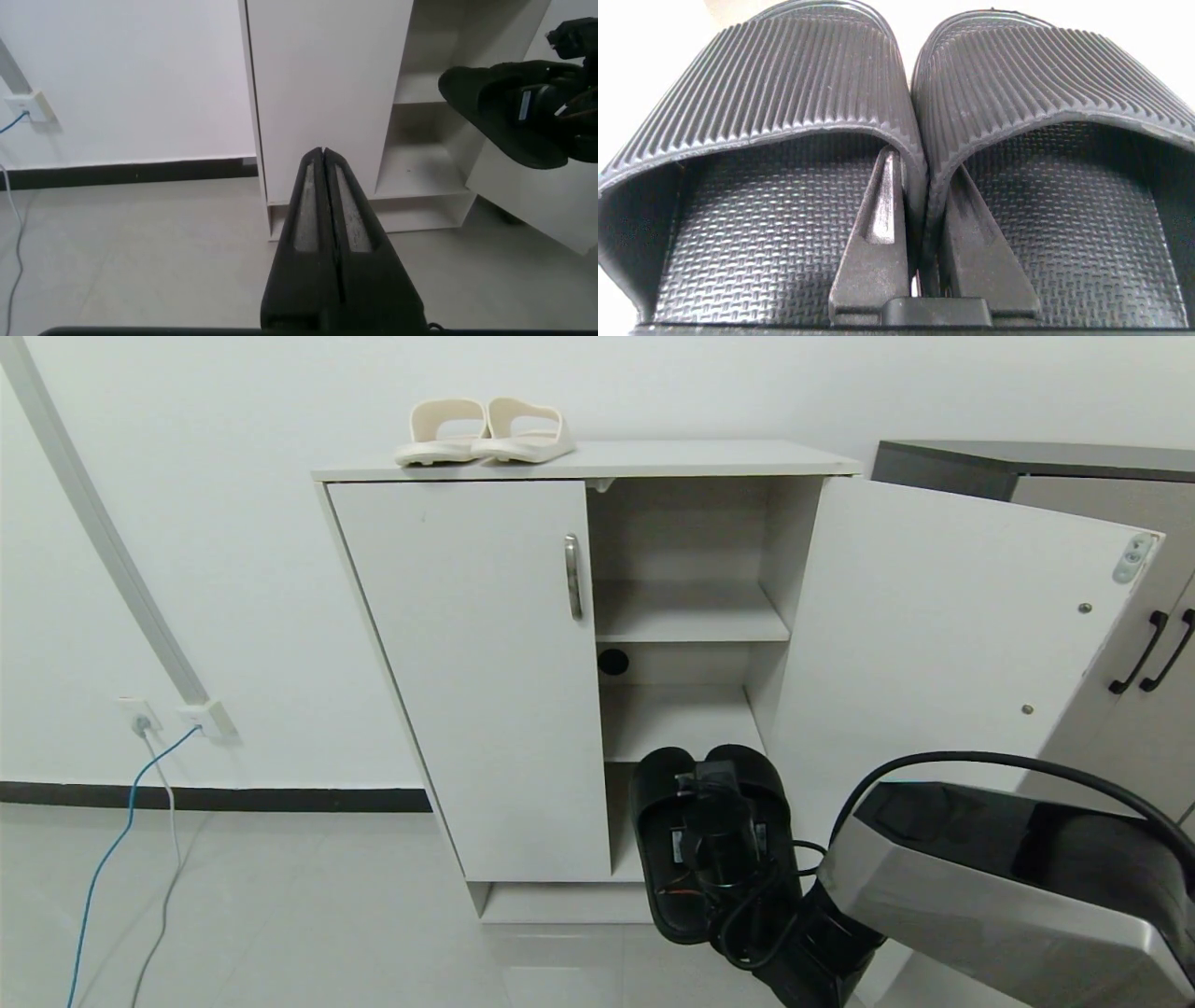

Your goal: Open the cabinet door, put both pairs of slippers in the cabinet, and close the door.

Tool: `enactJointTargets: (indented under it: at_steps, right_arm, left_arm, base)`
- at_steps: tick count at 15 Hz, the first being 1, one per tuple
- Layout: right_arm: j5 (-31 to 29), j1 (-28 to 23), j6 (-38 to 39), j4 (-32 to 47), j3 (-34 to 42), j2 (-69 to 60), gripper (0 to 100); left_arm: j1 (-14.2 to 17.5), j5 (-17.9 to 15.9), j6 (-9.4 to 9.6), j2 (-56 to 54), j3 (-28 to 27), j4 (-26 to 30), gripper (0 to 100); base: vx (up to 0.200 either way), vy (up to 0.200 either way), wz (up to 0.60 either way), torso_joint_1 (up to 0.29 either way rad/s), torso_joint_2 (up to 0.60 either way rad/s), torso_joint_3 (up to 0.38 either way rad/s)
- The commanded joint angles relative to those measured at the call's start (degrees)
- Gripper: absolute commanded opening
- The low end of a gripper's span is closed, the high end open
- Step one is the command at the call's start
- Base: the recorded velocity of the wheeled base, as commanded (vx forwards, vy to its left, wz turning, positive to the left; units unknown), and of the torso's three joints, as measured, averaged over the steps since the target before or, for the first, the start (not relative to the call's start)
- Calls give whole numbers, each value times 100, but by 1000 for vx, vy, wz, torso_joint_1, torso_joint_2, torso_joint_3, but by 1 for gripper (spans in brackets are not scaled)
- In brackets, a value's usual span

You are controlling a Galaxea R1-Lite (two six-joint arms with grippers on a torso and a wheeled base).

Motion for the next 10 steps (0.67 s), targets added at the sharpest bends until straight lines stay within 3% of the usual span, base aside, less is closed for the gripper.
enactJointTargets:
  at_steps: [1,10]
  right_arm:
    - [-4,2,-1,-11,1,43,0]
    - [-31,28,-62,-450,-34,228,0]
  left_arm:
    - [0,-2,-1,9,1,-1,0]
    - [0,7,-19,9,1,-1,0]
  base:
    - [0,0,0,2,2,-51]
    - [0,0,0,3,1,-178]
